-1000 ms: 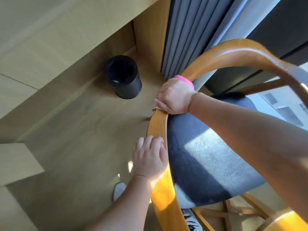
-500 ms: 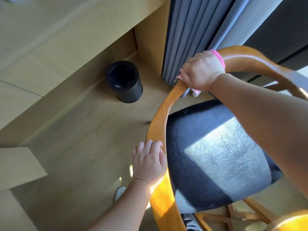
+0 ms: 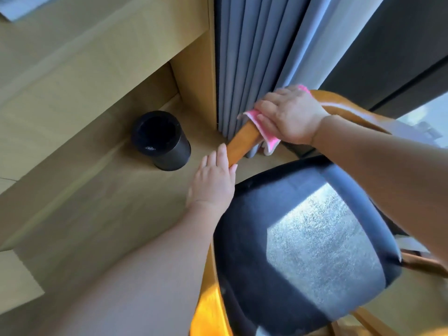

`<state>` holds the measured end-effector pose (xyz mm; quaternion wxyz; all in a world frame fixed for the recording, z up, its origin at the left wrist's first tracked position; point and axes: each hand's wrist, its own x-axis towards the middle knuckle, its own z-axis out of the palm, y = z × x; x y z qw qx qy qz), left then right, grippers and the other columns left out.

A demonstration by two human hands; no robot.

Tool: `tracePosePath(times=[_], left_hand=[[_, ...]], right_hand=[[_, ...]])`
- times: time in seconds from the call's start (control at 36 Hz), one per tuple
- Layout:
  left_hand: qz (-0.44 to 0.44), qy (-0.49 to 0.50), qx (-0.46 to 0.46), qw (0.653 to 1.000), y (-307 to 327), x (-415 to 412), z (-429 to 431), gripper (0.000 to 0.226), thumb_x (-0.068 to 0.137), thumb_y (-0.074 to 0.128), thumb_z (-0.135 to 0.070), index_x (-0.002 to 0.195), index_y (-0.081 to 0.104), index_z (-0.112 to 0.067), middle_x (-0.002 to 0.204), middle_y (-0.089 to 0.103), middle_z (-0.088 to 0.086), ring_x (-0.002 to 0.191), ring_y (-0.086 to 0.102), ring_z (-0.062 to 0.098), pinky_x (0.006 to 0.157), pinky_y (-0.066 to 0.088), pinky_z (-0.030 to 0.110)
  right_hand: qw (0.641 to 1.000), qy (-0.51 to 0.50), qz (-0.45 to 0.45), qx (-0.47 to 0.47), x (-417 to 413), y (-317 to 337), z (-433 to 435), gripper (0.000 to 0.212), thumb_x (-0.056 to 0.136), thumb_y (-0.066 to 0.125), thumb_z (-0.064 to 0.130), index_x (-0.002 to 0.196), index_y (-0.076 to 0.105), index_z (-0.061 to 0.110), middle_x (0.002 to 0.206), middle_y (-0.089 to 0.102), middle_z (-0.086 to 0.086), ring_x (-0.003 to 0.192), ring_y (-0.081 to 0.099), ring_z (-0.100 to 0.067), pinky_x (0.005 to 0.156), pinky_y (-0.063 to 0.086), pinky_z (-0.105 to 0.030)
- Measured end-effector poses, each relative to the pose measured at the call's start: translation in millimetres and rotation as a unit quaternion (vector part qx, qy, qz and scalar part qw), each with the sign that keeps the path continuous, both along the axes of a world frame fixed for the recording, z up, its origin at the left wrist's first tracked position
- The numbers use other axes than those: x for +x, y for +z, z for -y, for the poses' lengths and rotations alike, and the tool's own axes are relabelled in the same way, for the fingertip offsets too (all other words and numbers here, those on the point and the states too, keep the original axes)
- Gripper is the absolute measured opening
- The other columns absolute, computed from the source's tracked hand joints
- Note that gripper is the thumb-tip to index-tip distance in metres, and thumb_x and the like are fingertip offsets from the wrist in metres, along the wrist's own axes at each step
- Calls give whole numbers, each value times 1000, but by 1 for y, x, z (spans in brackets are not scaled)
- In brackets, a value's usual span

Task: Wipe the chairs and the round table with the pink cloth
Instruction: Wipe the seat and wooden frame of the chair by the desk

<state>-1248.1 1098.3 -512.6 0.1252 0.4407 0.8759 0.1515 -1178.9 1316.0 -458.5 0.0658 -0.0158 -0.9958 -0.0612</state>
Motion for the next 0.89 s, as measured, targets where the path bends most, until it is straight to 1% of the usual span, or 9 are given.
tracePosePath(times=[0.08,0.19,0.33,0.47,0.56,0.64,0.67,0.78,0.89], left_hand=[[0,-2,-5,1000,1,2,1,56,99,35,-38,145,27,-7,135,47,11,120,45,25,94,42,36],[-2,4,-13,1000,2,1,-1,55,99,36,-37,144,27,-7,134,48,11,120,45,26,94,42,37],[-5,6,-25,1000,2,2,1,54,98,38,-40,143,30,-11,134,50,9,120,49,24,92,46,36],[-7,12,-21,1000,1,1,2,54,98,39,-40,143,31,-11,133,50,8,119,49,24,92,46,35],[-2,18,-12,1000,2,5,2,54,98,39,-40,144,29,-12,134,49,7,119,48,23,93,46,35],[1,15,-8,1000,4,4,-2,55,98,38,-39,145,27,-11,133,50,8,118,49,24,91,46,35],[-23,-7,-4,1000,4,4,-5,56,98,37,-40,146,26,-11,133,50,8,118,49,24,90,47,35],[-23,-19,-6,1000,3,-1,-10,61,97,35,-45,148,16,-18,144,41,7,126,45,25,99,42,37],[-57,-37,16,998,9,4,-5,65,93,49,-38,147,19,-16,146,39,10,129,44,29,104,34,41]], right_hand=[[999,-33,-31,2,5,-2,-6,48,103,32,34,97,65,-1,84,64,-18,71,58,-35,66,47,-44],[998,-48,-44,-12,4,-5,-5,47,103,33,33,91,65,1,80,63,-16,68,57,-34,63,45,-42],[991,-116,-47,-45,9,-3,-13,60,102,21,43,92,66,4,84,65,-14,75,58,-35,70,45,-44],[989,-126,-56,-57,10,-5,-14,59,101,19,41,92,65,5,84,65,-13,73,57,-33,71,45,-45],[975,-188,-80,-83,19,-6,-24,62,99,17,43,93,65,4,89,65,-14,78,58,-34,72,46,-46],[972,-211,-64,-85,21,-7,-38,63,98,13,43,96,63,4,92,65,-13,79,59,-34,74,47,-45],[967,-226,-95,-76,32,-9,-41,62,97,14,42,96,63,5,93,65,-12,79,59,-33,74,48,-45],[960,-246,-118,-63,32,-17,-42,56,98,18,39,93,62,6,89,64,-12,76,58,-33,70,48,-47],[964,-235,-106,-67,30,-18,-39,52,100,21,37,90,61,6,85,63,-11,73,57,-32,68,47,-43]])
